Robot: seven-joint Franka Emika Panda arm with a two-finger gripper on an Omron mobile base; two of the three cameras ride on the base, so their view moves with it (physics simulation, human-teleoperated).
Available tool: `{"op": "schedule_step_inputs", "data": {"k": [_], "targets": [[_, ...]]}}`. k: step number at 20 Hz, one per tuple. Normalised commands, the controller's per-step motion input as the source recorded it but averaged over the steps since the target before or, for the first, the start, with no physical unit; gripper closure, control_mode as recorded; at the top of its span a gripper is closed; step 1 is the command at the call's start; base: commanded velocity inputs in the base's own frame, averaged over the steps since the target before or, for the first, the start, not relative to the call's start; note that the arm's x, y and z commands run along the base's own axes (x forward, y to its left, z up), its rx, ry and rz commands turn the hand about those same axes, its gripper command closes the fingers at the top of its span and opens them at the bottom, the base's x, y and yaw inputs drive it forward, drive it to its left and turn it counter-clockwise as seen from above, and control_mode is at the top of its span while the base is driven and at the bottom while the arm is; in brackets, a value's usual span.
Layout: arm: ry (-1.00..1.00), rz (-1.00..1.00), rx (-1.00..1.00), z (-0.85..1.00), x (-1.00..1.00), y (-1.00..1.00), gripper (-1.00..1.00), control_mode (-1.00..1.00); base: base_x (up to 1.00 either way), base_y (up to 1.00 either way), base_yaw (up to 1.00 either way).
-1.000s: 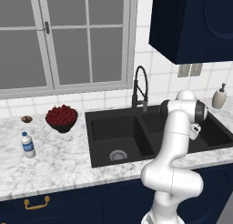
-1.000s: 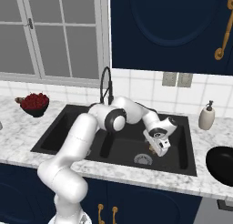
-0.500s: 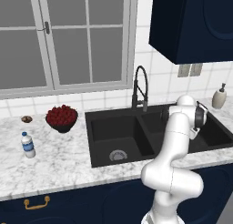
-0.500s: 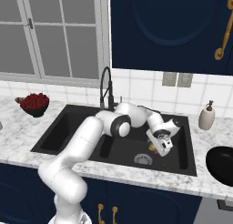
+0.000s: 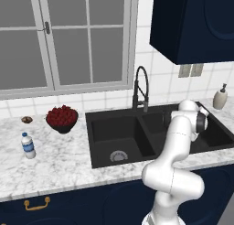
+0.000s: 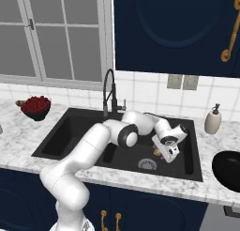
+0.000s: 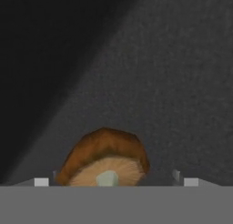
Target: Pick the mushroom from the sink and place it in the bowl. Then pick the bowl and place it in the microwave. Then close the microwave door and press the start button.
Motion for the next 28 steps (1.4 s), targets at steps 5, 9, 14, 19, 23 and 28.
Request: {"op": "schedule_step_inputs", "data": {"k": [5, 9, 14, 19, 23, 28], "targets": [[0.00, 0.00, 0.00, -0.30, 0.00, 0.17, 1.00, -1.00, 0.00, 0.00, 0.00], [0.00, -0.01, 0.00, -0.17, 0.00, 0.17, 1.00, -1.00, 0.00, 0.00, 0.00], [0.00, -0.07, 0.01, 0.15, -0.31, 0.00, 1.00, -1.00, 0.00, 0.00, 0.00], [-0.01, -0.18, 0.03, 0.97, -0.76, -0.15, 1.00, -1.00, 0.00, 0.00, 0.00], [0.00, -0.18, 0.00, 1.00, -0.75, -0.16, 1.00, -1.00, 0.00, 0.00, 0.00], [-0.03, -0.19, 0.00, 0.89, -0.75, -0.17, 1.00, -1.00, 0.00, 0.00, 0.00]]}}
